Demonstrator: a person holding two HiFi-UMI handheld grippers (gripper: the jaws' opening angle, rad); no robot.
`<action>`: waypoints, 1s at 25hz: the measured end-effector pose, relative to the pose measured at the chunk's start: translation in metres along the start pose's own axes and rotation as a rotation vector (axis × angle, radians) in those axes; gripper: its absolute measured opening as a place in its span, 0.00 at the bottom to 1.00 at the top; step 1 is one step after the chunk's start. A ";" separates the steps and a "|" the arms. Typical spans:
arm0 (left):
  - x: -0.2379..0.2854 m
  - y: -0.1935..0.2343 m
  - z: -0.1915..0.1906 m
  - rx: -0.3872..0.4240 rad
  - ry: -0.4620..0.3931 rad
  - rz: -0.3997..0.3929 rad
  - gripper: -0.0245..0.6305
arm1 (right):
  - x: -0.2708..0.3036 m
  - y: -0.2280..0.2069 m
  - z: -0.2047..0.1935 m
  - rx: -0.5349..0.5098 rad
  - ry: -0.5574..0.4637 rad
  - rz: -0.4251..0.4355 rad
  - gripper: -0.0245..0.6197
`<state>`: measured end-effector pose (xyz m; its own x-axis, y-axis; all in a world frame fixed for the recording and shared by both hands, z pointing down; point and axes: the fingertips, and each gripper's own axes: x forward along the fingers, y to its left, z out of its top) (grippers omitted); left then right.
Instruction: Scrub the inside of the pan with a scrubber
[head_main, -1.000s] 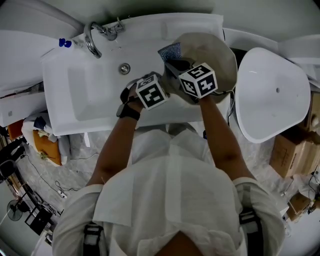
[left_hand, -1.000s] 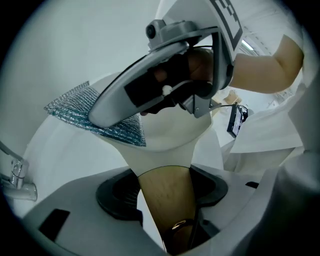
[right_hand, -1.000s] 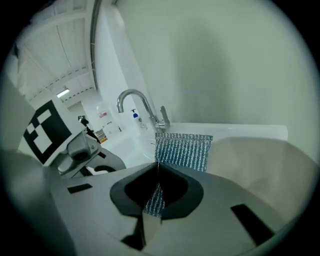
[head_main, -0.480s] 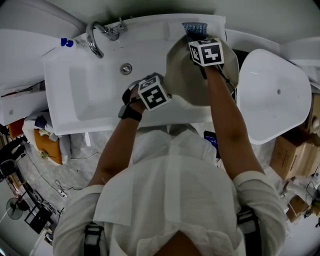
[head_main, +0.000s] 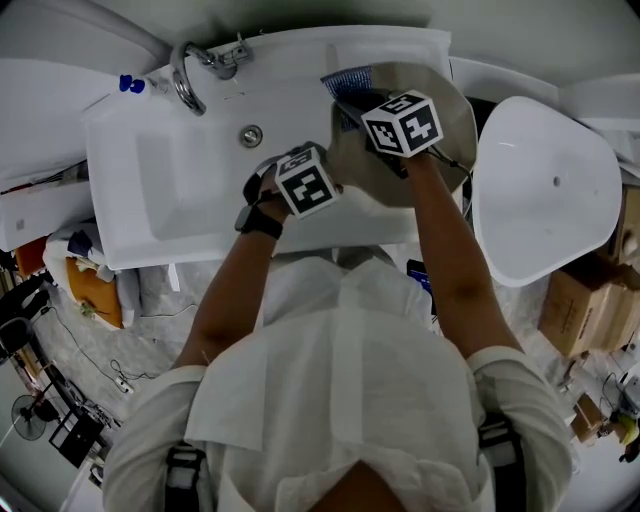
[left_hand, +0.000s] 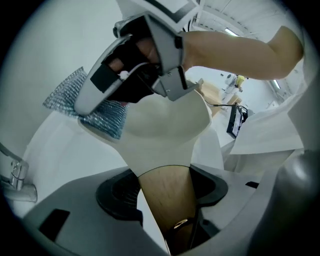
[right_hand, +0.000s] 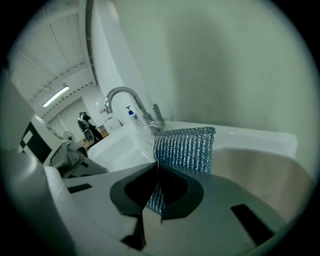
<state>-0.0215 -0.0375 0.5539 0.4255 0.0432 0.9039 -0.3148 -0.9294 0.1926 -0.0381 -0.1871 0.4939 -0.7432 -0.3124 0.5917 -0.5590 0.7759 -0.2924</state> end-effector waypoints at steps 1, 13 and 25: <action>0.000 0.000 0.000 0.002 0.001 0.000 0.46 | 0.001 0.013 -0.005 -0.001 0.015 0.035 0.07; 0.000 0.001 -0.001 -0.002 -0.003 0.008 0.46 | -0.027 0.080 -0.063 0.036 0.303 0.208 0.07; -0.001 0.001 -0.001 -0.028 -0.002 0.006 0.46 | -0.041 0.090 -0.078 0.152 0.424 0.192 0.07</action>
<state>-0.0229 -0.0383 0.5537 0.4254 0.0370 0.9042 -0.3407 -0.9191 0.1979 -0.0294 -0.0616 0.5013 -0.6401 0.1036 0.7613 -0.4978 0.6988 -0.5136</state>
